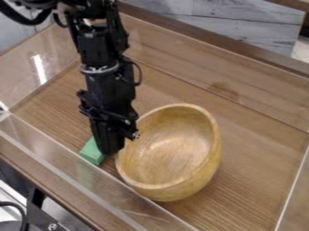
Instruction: Put the green block in the brown bowl
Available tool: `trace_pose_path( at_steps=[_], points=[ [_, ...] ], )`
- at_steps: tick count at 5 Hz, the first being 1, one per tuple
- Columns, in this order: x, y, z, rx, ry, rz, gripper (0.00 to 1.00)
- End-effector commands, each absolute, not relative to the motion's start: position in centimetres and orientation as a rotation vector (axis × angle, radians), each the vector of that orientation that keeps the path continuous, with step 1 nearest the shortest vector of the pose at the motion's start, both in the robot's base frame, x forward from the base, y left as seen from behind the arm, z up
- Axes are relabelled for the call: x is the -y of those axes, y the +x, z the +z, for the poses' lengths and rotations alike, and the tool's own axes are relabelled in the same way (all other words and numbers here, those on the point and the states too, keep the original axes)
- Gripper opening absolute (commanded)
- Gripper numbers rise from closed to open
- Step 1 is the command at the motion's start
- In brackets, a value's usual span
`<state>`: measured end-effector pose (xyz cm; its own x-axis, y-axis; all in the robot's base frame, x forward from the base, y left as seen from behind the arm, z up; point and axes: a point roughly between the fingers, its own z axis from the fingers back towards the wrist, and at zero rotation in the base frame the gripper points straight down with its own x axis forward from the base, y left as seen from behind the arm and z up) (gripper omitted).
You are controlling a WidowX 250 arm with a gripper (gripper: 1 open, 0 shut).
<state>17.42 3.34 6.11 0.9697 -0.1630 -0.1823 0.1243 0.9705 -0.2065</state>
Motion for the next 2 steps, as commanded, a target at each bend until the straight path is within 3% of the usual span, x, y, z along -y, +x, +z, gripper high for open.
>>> trace_pose_path(
  at_steps=[1, 2],
  points=[
    [-3.90, 18.21, 7.62, -0.156, -0.185, -0.125, 0.00],
    [-4.09, 18.23, 8.35, -0.164, -0.195, -0.108, 0.00]
  ],
)
